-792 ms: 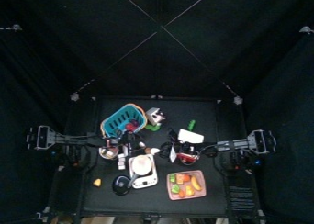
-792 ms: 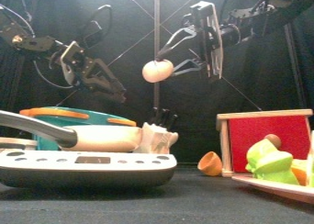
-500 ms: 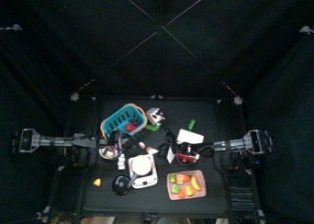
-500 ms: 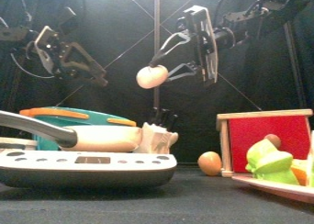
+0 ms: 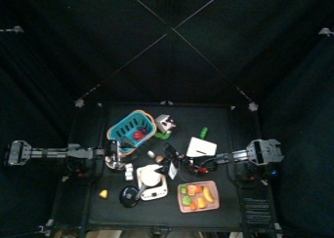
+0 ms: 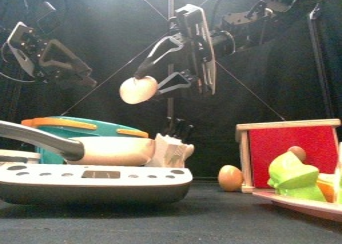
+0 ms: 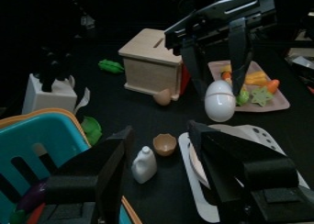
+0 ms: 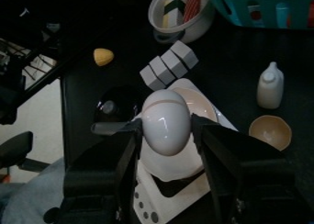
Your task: Drop egg into pan
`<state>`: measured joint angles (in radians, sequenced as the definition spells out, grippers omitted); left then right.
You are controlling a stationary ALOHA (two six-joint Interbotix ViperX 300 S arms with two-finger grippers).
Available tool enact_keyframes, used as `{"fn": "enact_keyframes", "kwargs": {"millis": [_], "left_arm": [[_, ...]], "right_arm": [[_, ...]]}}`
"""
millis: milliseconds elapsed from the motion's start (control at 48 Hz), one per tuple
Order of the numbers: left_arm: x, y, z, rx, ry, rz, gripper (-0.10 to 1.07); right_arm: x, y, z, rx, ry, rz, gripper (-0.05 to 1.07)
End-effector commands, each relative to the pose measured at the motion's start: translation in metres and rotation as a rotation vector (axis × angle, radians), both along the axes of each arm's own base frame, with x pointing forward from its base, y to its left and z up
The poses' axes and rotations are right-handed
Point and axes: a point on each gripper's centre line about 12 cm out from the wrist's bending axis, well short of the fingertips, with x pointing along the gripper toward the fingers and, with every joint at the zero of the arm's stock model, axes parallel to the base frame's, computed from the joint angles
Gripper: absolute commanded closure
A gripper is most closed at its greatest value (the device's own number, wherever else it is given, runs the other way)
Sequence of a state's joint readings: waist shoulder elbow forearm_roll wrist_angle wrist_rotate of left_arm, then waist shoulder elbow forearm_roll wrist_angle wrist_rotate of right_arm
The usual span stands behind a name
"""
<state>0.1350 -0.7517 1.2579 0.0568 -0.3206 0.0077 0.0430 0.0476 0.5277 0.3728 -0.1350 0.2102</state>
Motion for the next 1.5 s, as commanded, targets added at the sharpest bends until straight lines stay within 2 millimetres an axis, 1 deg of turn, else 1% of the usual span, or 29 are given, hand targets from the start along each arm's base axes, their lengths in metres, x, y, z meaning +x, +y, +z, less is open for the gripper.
{"fn": "enact_keyframes", "kwargs": {"millis": [0,188,375,625,896,1188,1292,1479], "left_arm": [[0.005,-0.001,0.012,0.011,-0.033,-0.010,0.11],[0.007,-0.003,0.013,0.015,-0.035,-0.023,0.11],[0.005,-0.009,0.007,0.002,-0.017,-0.044,0.11],[0.004,-0.022,0.000,-0.012,0.001,-0.100,0.11],[0.003,-0.023,-0.002,-0.025,0.007,-0.098,0.11],[0.003,-0.023,-0.003,-0.025,0.009,-0.098,0.11],[0.003,-0.023,-0.004,-0.025,0.012,-0.097,0.11],[0.003,-0.023,-0.004,-0.026,0.010,-0.097,0.11]], "right_arm": [[0.011,0.003,0.016,-0.005,-0.042,0.011,0.38],[0.025,0.009,0.003,-0.010,-0.010,0.030,0.38],[0.030,0.014,-0.013,-0.016,0.074,0.066,0.38],[0.040,0.016,-0.020,-0.047,0.122,0.105,0.38],[0.051,0.021,-0.029,-0.073,0.140,0.130,0.38],[0.054,0.024,-0.025,-0.061,0.217,0.163,0.38],[0.053,0.024,-0.026,-0.054,0.227,0.161,0.38],[0.054,0.023,-0.029,-0.039,0.226,0.149,0.33]]}}
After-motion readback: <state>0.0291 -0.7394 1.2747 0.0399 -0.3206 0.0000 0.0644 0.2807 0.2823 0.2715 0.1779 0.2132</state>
